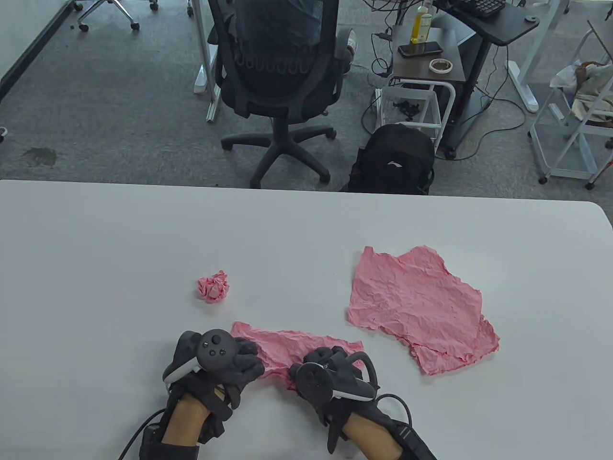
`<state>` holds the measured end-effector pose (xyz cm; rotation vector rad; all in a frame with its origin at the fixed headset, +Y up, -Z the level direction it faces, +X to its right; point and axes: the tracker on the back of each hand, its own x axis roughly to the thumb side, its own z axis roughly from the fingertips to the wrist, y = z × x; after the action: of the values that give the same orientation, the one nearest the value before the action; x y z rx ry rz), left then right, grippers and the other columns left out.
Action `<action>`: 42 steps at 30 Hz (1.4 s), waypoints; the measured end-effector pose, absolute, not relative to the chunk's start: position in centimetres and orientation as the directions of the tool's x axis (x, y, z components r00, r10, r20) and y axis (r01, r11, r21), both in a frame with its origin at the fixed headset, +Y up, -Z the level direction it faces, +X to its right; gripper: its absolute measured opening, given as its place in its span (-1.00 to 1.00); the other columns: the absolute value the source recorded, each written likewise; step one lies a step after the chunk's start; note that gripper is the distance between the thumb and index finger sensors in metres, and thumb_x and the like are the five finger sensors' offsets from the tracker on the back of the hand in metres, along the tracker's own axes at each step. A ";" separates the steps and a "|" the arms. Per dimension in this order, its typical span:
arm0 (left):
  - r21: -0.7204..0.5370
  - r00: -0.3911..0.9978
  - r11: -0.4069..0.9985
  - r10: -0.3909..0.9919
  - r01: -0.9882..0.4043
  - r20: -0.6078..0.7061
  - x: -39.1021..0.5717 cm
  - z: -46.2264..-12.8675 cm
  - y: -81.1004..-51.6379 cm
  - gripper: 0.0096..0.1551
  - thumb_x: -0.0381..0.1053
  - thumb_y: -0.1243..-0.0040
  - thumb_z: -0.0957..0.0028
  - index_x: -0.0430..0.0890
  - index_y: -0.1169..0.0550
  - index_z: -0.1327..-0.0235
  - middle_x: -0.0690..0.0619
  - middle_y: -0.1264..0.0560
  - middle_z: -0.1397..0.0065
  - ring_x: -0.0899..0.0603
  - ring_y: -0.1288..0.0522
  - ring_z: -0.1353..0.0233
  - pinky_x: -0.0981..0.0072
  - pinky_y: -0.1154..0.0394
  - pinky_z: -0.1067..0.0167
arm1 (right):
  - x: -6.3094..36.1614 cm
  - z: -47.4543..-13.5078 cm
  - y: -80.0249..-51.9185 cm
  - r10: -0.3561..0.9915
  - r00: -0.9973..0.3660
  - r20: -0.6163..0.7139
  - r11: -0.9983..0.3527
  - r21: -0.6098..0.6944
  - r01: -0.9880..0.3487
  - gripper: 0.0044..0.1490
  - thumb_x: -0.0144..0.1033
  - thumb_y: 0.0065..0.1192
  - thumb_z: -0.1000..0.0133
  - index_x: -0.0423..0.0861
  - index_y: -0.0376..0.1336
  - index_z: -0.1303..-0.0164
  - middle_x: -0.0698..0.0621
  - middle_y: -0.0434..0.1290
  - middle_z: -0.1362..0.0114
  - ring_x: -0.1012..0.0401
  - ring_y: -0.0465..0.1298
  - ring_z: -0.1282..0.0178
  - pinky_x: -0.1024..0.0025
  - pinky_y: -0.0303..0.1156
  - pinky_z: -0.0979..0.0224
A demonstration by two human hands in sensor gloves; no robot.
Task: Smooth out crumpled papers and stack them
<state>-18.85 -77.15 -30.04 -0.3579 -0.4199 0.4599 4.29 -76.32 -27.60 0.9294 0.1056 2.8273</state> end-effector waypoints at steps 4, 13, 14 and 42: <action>-0.426 0.804 0.813 0.532 -0.396 0.268 -19.3 -30.1 -77.3 -0.21 0.33 0.00 -0.11 -0.16 -0.61 -0.35 -0.13 -0.36 -0.58 -0.33 -0.21 -0.67 -0.41 -0.07 -0.48 | 5.4 -27.7 -76.2 0.281 -0.750 0.599 -0.957 0.235 -0.172 -0.55 -0.37 0.49 -0.01 -0.06 0.49 -0.12 -0.27 0.47 -0.37 -0.37 0.36 -0.41 -0.43 0.19 -0.34; -0.485 0.904 0.874 0.230 -0.029 0.361 -18.3 -29.9 -77.6 0.04 0.18 -0.41 0.01 0.06 -0.14 -0.66 -0.11 -0.01 -0.67 -0.32 0.03 -0.70 -0.44 0.12 -0.52 | 8.2 -28.3 -76.8 0.576 -0.691 0.437 -0.767 0.581 -0.273 -0.53 -0.19 0.47 -0.06 -0.13 0.50 -0.11 -0.25 0.11 -0.67 -0.39 -0.10 -0.61 -0.51 -0.11 -0.40; -0.479 0.906 0.878 0.206 -0.005 0.369 -18.1 -29.8 -77.4 0.04 0.21 -0.39 0.02 0.05 -0.14 -0.67 -0.10 -0.01 -0.66 -0.32 0.02 -0.68 -0.44 0.13 -0.52 | 8.3 -28.5 -76.7 0.573 -0.697 0.431 -0.789 0.521 -0.327 -0.49 -0.23 0.43 -0.08 -0.13 0.45 -0.20 -0.28 0.23 -0.61 -0.37 0.03 -0.59 -0.49 0.00 -0.38; -0.600 0.897 0.796 0.202 0.084 0.393 -17.3 -28.0 -79.0 0.46 0.53 -0.33 0.24 -0.10 0.17 -0.58 -0.20 0.37 -0.58 -0.41 0.41 -0.64 -0.49 0.28 -0.45 | 5.7 -30.1 -78.4 0.226 -0.918 0.325 -0.856 0.515 -0.029 -0.17 -0.17 0.10 -0.15 0.02 -0.12 -0.58 -0.25 -0.28 -0.68 -0.27 -0.27 -0.61 -0.30 -0.16 -0.49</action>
<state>-17.26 -78.95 -28.01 -0.6537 -0.4609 0.0659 5.75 -78.43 -30.12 0.5744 0.7813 2.8459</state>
